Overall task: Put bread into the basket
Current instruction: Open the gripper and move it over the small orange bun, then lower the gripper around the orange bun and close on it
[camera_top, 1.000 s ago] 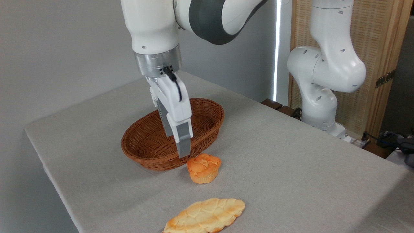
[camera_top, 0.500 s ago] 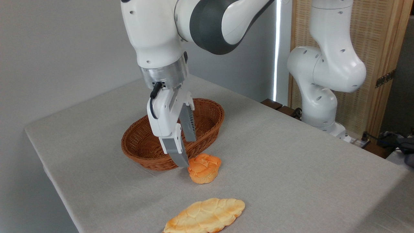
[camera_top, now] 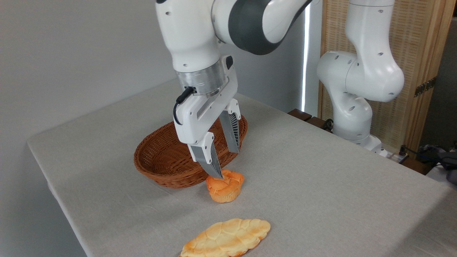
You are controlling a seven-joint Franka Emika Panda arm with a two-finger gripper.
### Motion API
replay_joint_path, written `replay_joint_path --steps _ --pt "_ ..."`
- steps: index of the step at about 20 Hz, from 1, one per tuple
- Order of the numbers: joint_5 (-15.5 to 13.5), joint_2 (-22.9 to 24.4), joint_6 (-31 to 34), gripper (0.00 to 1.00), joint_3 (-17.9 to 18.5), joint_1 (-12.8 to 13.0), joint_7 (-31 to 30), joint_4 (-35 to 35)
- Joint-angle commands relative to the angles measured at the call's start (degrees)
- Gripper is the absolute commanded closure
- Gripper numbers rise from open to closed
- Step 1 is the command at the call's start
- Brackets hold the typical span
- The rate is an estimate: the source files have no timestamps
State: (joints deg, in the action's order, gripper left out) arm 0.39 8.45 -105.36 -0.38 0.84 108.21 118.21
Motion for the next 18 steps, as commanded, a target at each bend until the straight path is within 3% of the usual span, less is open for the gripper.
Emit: replay_joint_path --steps 1,7,11,15,18 --pt "1.2 4.5 -8.3 0.00 0.3 1.5 1.5 8.2" --pt "3.0 4.3 -12.9 0.01 -0.2 2.7 2.1 11.9" --pt "3.0 4.0 -14.5 0.06 -0.1 2.6 8.4 12.5" --pt "3.4 3.9 -16.7 0.00 -0.1 2.5 8.5 14.6" --pt "6.2 3.0 -17.4 0.00 -0.2 2.5 8.5 14.8"
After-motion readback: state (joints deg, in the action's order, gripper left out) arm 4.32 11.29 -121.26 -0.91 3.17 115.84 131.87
